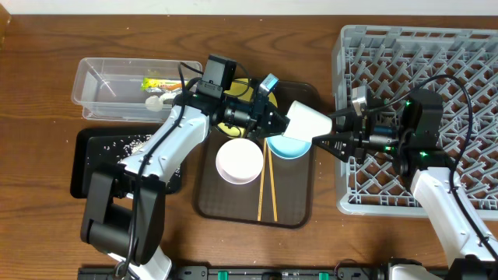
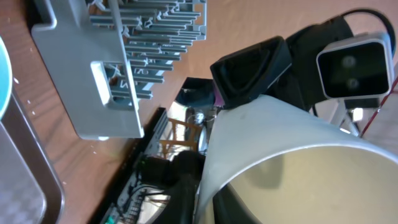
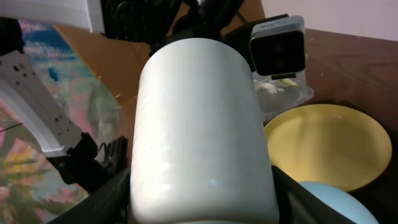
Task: Sort waste into correct bins and load items into the dishwasher rack
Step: 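Hand cup from left gripper to right gripper above tray, then place cup into dish rack with right gripper and release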
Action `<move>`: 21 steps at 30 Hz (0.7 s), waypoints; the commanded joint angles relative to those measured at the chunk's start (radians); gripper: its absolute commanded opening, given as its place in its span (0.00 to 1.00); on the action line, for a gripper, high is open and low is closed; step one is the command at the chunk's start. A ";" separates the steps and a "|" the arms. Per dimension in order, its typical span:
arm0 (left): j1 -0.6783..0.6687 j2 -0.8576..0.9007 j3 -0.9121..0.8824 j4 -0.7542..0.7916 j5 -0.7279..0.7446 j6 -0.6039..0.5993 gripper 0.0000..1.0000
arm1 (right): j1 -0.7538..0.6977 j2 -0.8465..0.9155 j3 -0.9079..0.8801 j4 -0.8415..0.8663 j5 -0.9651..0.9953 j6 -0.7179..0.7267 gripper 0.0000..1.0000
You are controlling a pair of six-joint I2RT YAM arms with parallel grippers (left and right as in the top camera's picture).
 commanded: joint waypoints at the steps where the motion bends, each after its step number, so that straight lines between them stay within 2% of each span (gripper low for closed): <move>1: -0.003 0.002 0.014 -0.001 -0.006 0.003 0.33 | 0.010 0.006 0.018 0.004 0.036 0.009 0.51; 3: -0.003 0.002 0.014 -0.003 -0.047 0.032 0.42 | 0.010 0.006 0.018 0.002 0.109 0.059 0.44; 6: -0.002 0.002 0.014 -0.049 -0.174 0.045 0.49 | 0.009 0.005 0.018 0.004 0.221 0.093 0.34; 11: 0.021 -0.008 0.014 -0.190 -0.402 0.141 0.53 | 0.000 -0.025 0.036 -0.015 0.357 0.103 0.16; 14: 0.044 -0.044 0.014 -0.276 -0.515 0.204 0.54 | -0.018 -0.048 0.082 -0.087 0.443 0.106 0.01; 21: 0.078 -0.202 0.014 -0.363 -0.779 0.253 0.54 | -0.079 -0.062 0.290 -0.409 0.621 0.106 0.01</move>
